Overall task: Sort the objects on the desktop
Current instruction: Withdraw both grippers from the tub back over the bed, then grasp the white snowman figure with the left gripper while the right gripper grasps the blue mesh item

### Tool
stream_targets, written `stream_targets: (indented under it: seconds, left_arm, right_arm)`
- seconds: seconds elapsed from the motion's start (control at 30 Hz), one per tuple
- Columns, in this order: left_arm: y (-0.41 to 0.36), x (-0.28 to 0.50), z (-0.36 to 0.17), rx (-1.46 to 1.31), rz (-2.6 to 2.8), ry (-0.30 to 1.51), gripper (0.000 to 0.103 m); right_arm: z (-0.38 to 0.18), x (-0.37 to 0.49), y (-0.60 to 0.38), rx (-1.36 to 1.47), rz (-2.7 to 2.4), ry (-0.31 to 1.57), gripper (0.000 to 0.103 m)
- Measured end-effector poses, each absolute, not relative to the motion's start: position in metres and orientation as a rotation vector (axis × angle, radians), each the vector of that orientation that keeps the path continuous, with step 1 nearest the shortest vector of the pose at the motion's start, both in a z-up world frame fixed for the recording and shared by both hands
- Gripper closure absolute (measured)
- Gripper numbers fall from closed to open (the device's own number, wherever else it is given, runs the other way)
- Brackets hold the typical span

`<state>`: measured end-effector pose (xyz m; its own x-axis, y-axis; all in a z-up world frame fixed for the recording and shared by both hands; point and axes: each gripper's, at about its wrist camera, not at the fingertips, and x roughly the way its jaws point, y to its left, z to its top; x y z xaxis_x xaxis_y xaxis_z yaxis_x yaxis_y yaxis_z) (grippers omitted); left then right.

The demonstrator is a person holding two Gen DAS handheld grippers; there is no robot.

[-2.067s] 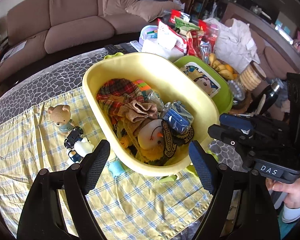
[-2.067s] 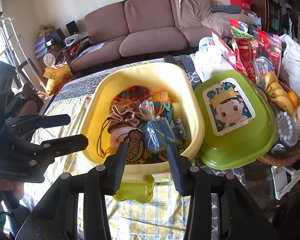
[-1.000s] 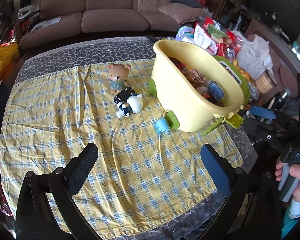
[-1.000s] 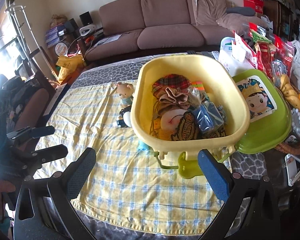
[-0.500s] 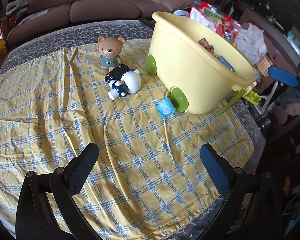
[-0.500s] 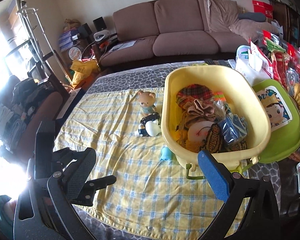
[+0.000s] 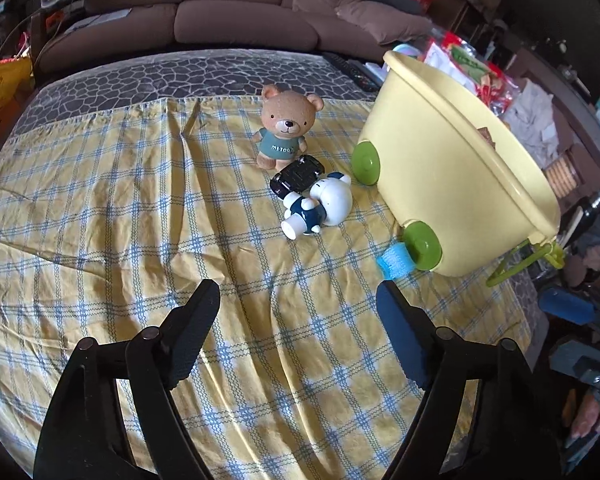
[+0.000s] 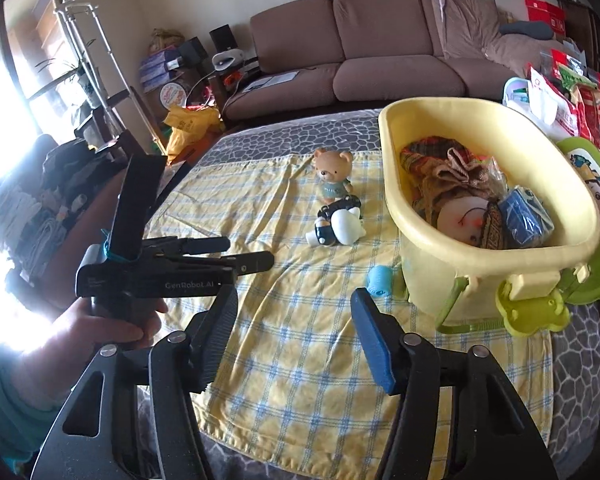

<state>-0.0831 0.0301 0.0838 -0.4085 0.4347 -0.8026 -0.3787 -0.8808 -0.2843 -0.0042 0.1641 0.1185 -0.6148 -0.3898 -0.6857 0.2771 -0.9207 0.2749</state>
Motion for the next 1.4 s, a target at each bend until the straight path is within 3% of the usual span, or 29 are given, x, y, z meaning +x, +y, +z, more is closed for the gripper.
stream_targets:
  seconds: [0.2, 0.43, 0.63, 0.93, 1.13, 1.17, 1.2, 1.4]
  left_arm:
    - [0.024, -0.103, 0.065, -1.350, 2.276, -0.184, 0.035]
    - [0.034, -0.136, 0.045, -1.336, 2.254, -0.231, 0.033]
    - [0.064, -0.152, 0.035, -1.307, 2.235, -0.116, 0.032]
    - [0.099, -0.164, 0.031, -1.253, 2.226, 0.028, 0.032]
    - [0.109, -0.162, 0.017, -1.285, 2.198, 0.066, 0.048]
    - [0.109, -0.160, 0.016, -1.283, 2.206, 0.072, 0.053]
    - [0.109, -0.159, 0.016, -1.288, 2.212, 0.074, 0.067]
    - [0.094, -0.152, 0.018, -1.318, 2.199, 0.035, 0.067]
  right_arm:
    - [0.074, -0.025, 0.144, 1.187, -2.582, -0.144, 0.061]
    - [0.039, -0.051, 0.139, 1.274, -2.664, -0.114, 0.064]
    - [0.019, -0.065, 0.132, 1.316, -2.715, 0.006, 0.064]
    - [0.018, -0.065, 0.127, 1.314, -2.708, 0.011, 0.064]
    - [0.015, -0.066, 0.136, 1.342, -2.723, -0.012, 0.064]
    - [0.015, -0.066, 0.138, 1.343, -2.726, -0.014, 0.064]
    - [0.015, -0.066, 0.139, 1.342, -2.729, -0.012, 0.064]
    - [0.015, -0.065, 0.143, 1.335, -2.755, 0.033, 0.064]
